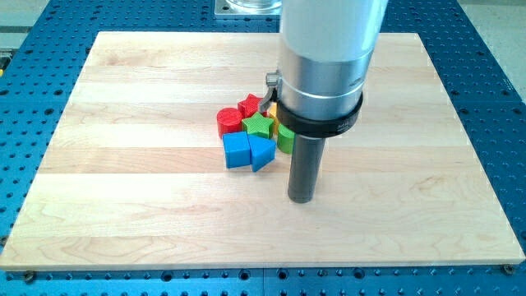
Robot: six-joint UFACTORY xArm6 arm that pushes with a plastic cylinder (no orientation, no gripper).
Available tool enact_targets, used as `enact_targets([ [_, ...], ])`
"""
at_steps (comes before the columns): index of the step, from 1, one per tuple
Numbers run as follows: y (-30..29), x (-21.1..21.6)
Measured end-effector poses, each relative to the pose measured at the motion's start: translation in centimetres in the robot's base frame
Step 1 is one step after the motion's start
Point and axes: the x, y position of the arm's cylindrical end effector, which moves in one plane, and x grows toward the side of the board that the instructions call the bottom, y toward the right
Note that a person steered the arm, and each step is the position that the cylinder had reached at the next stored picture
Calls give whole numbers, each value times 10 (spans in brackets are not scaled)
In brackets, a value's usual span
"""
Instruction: Adjust blocks into a group
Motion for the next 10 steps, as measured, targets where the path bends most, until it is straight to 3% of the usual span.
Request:
enact_targets([
  [3,28,-4],
  [6,32,-40],
  [8,30,-35],
  [10,-8,-43],
])
